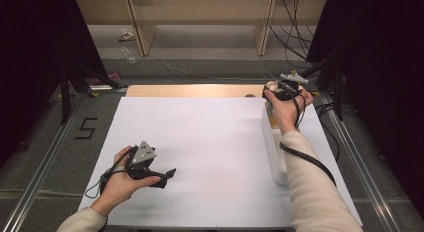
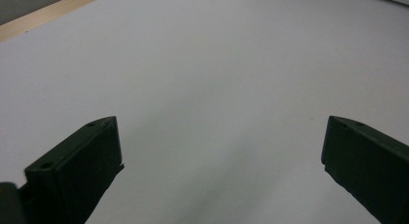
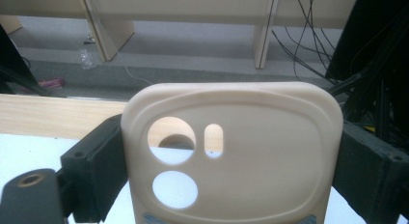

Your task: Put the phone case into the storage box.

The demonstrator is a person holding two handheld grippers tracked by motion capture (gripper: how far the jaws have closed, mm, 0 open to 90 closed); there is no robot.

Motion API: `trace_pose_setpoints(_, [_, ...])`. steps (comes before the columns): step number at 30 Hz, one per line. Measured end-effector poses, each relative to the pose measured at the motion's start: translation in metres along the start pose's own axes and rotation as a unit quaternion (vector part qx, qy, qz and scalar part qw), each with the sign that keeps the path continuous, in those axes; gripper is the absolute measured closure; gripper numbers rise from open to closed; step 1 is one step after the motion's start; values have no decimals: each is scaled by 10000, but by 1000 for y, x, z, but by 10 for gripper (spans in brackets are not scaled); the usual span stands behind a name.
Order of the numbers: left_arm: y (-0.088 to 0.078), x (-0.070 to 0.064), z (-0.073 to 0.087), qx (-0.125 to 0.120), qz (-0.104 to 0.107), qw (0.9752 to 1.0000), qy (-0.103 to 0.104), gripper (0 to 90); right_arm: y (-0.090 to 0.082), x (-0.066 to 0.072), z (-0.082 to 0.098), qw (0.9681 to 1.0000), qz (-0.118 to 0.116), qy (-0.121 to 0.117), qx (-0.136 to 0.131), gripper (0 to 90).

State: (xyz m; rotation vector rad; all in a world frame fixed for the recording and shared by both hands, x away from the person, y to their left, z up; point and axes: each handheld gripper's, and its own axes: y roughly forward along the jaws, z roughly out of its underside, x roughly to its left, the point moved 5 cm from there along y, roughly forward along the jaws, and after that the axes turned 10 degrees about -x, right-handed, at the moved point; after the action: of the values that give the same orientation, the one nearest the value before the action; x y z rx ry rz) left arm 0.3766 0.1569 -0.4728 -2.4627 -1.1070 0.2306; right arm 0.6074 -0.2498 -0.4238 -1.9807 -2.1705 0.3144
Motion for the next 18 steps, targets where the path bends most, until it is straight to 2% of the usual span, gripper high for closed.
trace_pose_setpoints(18, [0, 0, 0, 2, 6, 10000, -3, 1, 1, 0, 7, 10000, 50, 32, 48, 107])
